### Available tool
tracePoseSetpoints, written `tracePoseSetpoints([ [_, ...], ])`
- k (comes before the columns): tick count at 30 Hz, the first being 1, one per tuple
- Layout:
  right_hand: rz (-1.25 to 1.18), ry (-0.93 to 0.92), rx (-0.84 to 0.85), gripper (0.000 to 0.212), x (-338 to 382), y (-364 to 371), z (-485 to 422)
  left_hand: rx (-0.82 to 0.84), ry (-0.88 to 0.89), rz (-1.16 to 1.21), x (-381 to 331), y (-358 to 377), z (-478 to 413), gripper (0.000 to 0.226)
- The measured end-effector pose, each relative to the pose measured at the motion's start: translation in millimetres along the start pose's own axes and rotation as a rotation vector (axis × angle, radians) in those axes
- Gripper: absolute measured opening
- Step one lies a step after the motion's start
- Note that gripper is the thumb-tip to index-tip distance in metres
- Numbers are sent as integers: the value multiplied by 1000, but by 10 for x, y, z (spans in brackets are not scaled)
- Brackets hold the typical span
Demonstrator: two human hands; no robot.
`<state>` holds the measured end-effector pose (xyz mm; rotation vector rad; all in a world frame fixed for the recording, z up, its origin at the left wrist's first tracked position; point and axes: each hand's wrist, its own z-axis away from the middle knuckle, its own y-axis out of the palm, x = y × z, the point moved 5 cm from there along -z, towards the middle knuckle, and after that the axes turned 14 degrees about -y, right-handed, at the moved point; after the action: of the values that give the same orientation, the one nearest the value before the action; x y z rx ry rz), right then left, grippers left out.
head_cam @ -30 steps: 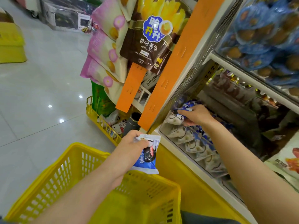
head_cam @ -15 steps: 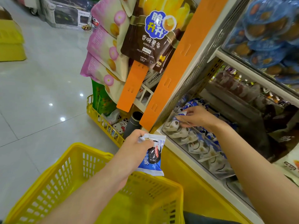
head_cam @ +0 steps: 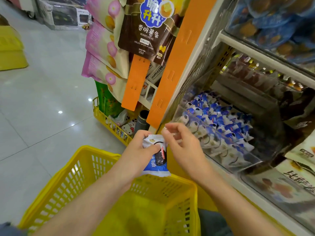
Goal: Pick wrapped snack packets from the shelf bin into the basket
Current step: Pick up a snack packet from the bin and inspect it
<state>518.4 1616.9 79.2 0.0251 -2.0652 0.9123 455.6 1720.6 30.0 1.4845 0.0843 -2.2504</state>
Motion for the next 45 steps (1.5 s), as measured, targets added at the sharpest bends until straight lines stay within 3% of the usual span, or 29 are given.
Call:
tracePoseSetpoints([
  [4,-365,205,83,22,-207,152,168,-45,35,-83,107,48,-4,29],
  [8,-349,196,58,14,-293,151,245,-73,17,-56,224,89,12,12],
  [11,-277,159,62,9,-332,141,282,-111,15,-64,265,82,-1,25],
  [18,-77,7,63,8,-380,72,340,-176,-56,61,348,95,14,25],
  [23,-172,140,9,16,-479,59,413,-133,-69,92,355,139,9,22],
  [26,-306,260,-39,11,-561,18,419,-46,-113,10,377,192,8,7],
  [29,-398,312,-7,15,-574,42,426,-22,-139,-65,409,176,0,11],
  [36,-219,163,114,14,-518,64,438,-40,-103,-198,417,82,-4,7],
  [40,-108,87,142,12,-463,120,485,-95,-55,-131,369,23,7,17],
  [45,-15,21,36,7,-427,75,445,-54,-172,64,426,37,36,20],
])
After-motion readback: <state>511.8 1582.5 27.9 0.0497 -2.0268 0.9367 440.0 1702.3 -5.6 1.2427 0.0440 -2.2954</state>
